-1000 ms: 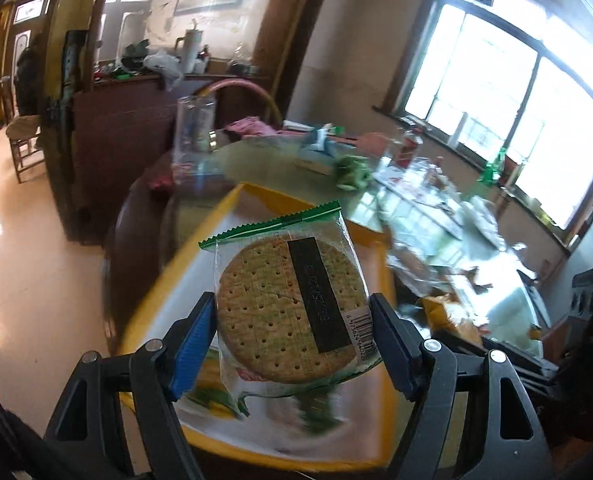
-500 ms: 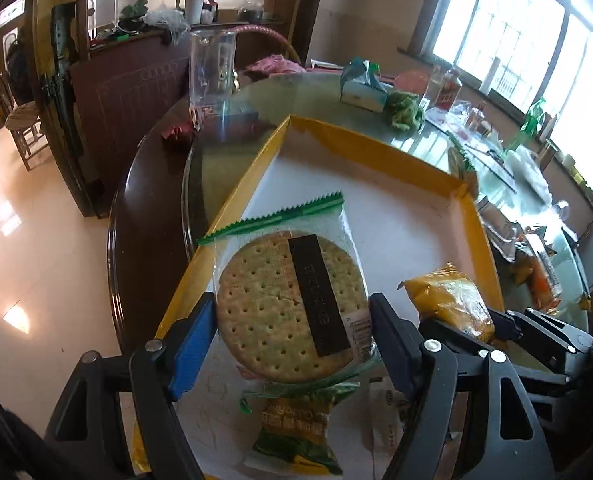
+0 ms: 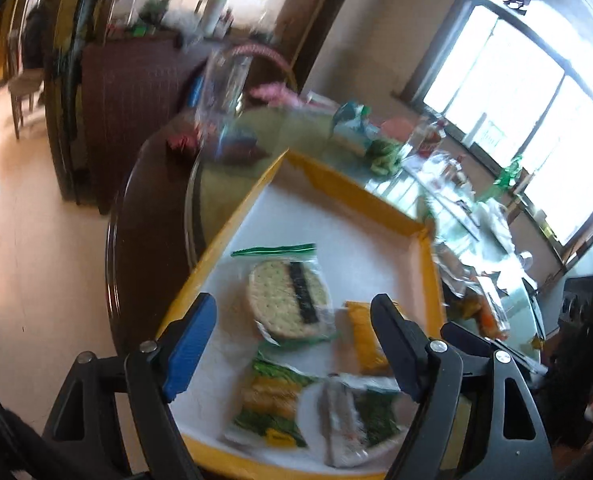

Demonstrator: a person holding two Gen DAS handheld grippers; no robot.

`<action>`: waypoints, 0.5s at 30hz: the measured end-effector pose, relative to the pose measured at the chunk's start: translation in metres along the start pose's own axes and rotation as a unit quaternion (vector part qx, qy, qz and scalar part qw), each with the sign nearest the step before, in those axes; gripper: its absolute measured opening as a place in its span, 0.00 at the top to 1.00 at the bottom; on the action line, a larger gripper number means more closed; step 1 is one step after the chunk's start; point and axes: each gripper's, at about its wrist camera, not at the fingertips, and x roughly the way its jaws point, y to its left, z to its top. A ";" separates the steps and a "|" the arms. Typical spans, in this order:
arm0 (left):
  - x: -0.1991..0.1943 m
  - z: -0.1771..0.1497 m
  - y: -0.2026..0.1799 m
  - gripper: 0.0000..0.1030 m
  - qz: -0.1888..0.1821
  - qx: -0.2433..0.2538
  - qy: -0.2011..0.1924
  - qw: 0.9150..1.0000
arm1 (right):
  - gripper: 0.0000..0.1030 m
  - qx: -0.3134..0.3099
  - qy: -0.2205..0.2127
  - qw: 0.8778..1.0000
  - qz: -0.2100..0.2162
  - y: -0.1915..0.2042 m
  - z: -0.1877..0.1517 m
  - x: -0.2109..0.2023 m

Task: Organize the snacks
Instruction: 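Carry both packs over the tray and release them inside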

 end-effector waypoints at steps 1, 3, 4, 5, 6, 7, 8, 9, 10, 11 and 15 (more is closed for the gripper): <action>-0.007 -0.006 -0.010 0.22 -0.004 0.011 -0.005 1.000 | 0.28 0.006 -0.010 1.000 0.007 -0.005 -0.004 -0.012; -0.010 -0.015 -0.026 0.22 -0.014 0.017 -0.002 1.000 | 0.24 0.018 -0.024 0.999 0.016 -0.016 -0.012 -0.030; -0.011 -0.022 -0.039 0.22 -0.023 0.020 0.002 1.000 | 0.24 0.030 -0.028 0.999 0.021 -0.027 -0.018 -0.041; -0.013 -0.026 -0.048 0.22 -0.031 0.022 0.003 0.999 | 0.24 0.039 -0.028 0.999 0.025 -0.035 -0.022 -0.048; -0.013 -0.029 -0.055 0.22 -0.037 0.024 0.004 0.999 | 0.24 0.050 -0.030 0.998 0.031 -0.045 -0.026 -0.056; -0.013 -0.035 -0.068 0.22 -0.048 0.033 0.005 0.998 | 0.24 0.060 -0.032 0.997 0.035 -0.056 -0.033 -0.067; -0.012 -0.040 -0.081 0.22 -0.055 0.044 0.004 0.998 | 0.24 0.066 -0.036 0.997 0.036 -0.066 -0.038 -0.076; -0.011 -0.043 -0.089 0.22 -0.058 0.054 0.003 0.997 | 0.23 0.074 -0.040 0.996 0.032 -0.077 -0.043 -0.086; -0.009 -0.049 -0.106 0.22 -0.062 0.078 0.006 0.995 | 0.23 0.082 -0.045 0.995 0.025 -0.088 -0.049 -0.095; -0.007 -0.053 -0.119 0.22 -0.064 0.096 0.012 0.993 | 0.23 0.088 -0.048 0.995 0.018 -0.098 -0.054 -0.103; -0.004 -0.067 -0.160 0.22 -0.079 0.134 0.026 0.987 | 0.23 0.109 -0.055 0.992 0.008 -0.133 -0.079 -0.133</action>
